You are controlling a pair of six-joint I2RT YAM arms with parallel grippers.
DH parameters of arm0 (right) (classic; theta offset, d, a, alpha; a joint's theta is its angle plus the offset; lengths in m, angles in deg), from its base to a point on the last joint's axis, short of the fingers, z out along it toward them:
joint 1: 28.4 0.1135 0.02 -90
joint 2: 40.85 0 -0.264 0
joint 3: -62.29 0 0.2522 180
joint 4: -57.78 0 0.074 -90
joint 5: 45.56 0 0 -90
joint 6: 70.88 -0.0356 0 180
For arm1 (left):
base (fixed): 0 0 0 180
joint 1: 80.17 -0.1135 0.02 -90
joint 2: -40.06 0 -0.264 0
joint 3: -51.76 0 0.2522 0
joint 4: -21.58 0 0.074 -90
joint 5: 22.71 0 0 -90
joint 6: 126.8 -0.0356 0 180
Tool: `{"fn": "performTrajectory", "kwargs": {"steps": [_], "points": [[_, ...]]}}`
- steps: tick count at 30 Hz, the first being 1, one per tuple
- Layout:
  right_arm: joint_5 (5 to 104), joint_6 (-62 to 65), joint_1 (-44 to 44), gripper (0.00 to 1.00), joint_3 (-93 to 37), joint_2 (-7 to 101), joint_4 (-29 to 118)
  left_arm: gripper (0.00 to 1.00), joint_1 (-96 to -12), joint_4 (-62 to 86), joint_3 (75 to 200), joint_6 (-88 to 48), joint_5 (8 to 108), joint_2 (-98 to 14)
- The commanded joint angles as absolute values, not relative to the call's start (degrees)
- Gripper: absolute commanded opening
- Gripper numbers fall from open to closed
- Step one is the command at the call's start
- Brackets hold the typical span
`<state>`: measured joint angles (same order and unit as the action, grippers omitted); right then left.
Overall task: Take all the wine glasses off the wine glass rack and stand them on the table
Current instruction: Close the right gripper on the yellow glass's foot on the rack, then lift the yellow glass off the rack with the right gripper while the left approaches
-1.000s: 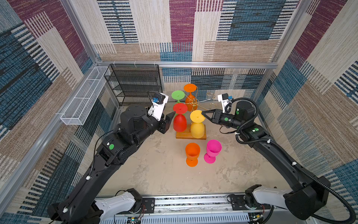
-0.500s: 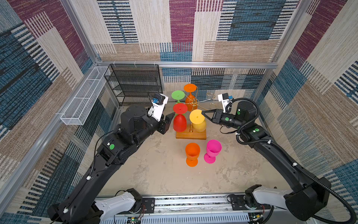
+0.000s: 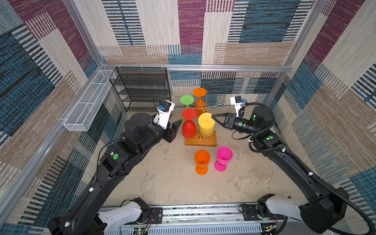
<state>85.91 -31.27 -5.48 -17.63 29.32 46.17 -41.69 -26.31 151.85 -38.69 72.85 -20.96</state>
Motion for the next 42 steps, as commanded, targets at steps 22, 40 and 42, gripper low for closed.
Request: {"fn": "performTrajectory", "kwargs": {"steps": [22, 40, 42], "points": [[86.16, -31.90, -5.46, 0.00, -23.49, 35.57, 48.98, 0.55, -42.73, -24.52, 149.99, -35.58, 71.32, -20.33], [80.30, -30.74, -8.24, 0.00, -23.53, 33.35, 44.19, 0.54, -43.53, -24.37, 149.20, -34.95, 70.10, -20.41], [80.21, -30.96, -8.80, 0.00, -23.02, 32.54, 44.15, 0.54, -43.61, -24.37, 149.24, -34.86, 69.93, -20.50]]}}
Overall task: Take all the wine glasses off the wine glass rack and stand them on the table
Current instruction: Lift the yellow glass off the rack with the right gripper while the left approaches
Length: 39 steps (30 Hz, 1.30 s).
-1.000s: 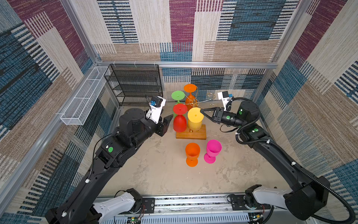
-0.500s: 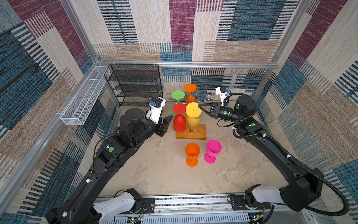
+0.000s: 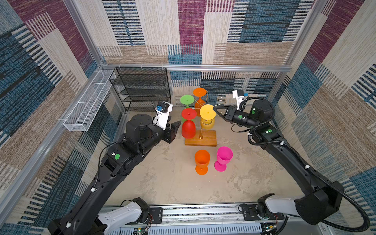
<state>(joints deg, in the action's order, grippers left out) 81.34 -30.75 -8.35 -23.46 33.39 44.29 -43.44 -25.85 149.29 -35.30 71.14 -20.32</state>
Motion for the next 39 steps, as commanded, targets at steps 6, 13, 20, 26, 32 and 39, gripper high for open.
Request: {"fn": "performTrajectory", "kwargs": {"steps": [6, 13, 20, 26, 32, 39], "points": [[80.17, -30.90, -10.40, 0.00, -21.03, 29.74, 43.37, 0.53, -43.78, -24.36, 149.43, -34.84, 69.62, -20.67], [81.38, -31.94, -11.99, 0.00, -16.22, 24.60, 43.32, 0.54, -44.04, -24.43, 150.13, -34.86, 68.70, -21.45], [81.48, -29.28, -13.71, 0.00, -15.45, 18.56, 36.87, 0.54, -44.40, -24.19, 151.17, -34.95, 67.64, -22.78], [82.81, -24.79, -15.88, 0.00, -17.20, 13.99, 31.17, 0.54, -44.57, -23.66, 151.57, -34.27, 65.62, -23.88], [86.70, -20.13, -16.07, 0.00, -22.36, 11.71, 28.81, 0.54, -45.01, -21.83, 151.45, -32.31, 61.67, -24.90], [91.02, -20.67, -16.01, 0.00, -23.52, 11.03, 38.99, 0.56, -46.46, -16.35, 151.50, -28.13, 49.77, -28.27]]}}
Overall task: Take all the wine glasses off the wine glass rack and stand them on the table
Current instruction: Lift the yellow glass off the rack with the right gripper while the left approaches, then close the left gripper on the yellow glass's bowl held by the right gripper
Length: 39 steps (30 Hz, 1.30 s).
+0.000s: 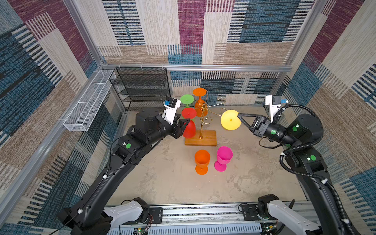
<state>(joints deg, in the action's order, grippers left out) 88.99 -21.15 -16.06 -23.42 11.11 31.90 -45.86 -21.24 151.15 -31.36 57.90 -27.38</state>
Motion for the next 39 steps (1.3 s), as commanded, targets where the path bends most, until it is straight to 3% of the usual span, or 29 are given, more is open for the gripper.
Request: {"fn": "performTrajectory", "kwargs": {"steps": [1, 7, 14, 22, 39], "points": [[91.28, -21.46, -16.05, 0.00, -22.96, 11.00, 41.65, 0.57, -47.03, -14.53, 151.01, -26.95, 45.93, -28.85], [90.86, -28.50, -16.05, 0.00, -18.35, 11.41, 58.69, 0.61, -53.89, 6.77, 143.86, -12.26, 23.36, -30.80], [91.81, -35.24, -16.03, 0.00, -17.93, 14.53, 69.70, 0.62, -56.96, 30.90, 138.75, 4.64, 10.73, -35.15], [93.28, -46.38, -16.01, 0.00, -14.94, 18.01, 86.08, 0.62, -57.11, 51.63, 138.04, 18.36, 5.44, -41.32], [95.28, -61.76, -16.01, 0.00, -10.27, 21.01, 105.02, 0.65, -57.49, 57.71, 140.27, 20.79, 6.66, -48.54]]}}
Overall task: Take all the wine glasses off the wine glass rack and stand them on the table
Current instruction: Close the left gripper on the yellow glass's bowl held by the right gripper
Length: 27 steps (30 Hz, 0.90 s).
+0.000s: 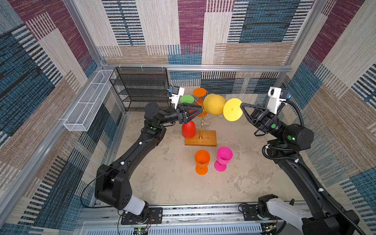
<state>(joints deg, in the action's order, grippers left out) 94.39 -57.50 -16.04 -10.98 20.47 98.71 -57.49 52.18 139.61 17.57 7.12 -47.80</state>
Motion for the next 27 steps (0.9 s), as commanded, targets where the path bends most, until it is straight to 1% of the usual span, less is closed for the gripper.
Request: {"fn": "performTrajectory", "kwargs": {"steps": [1, 6, 10, 15, 19, 23, 27], "points": [[95.11, -62.50, -16.03, 0.00, -9.88, 21.31, 105.98, 0.65, -57.49, 59.74, 140.40, 22.43, 6.35, -49.06], [94.25, -68.96, -16.01, 0.00, -7.80, 23.91, 114.99, 0.65, -57.49, 71.94, 141.35, 32.96, 5.76, -52.08], [93.37, -72.72, -16.01, 0.00, -6.89, 25.48, 120.46, 0.65, -57.49, 78.52, 142.42, 39.36, 5.30, -54.17], [92.14, -73.58, -16.01, 0.00, -6.52, 26.15, 122.68, 0.61, -57.23, 79.12, 142.86, 40.44, 3.61, -53.92], [91.34, -75.04, -16.09, 0.00, -6.59, 27.49, 125.40, 0.54, -56.72, 79.17, 143.22, 40.72, 2.05, -53.14], [90.29, -78.26, -16.18, 0.00, -6.34, 30.25, 129.16, 0.52, -56.44, 79.19, 142.97, 40.81, 1.45, -52.34], [89.21, -82.41, -17.00, 0.00, -5.97, 32.94, 134.03, 0.43, -56.44, 79.21, 142.53, 40.75, 1.13, -51.77]]}}
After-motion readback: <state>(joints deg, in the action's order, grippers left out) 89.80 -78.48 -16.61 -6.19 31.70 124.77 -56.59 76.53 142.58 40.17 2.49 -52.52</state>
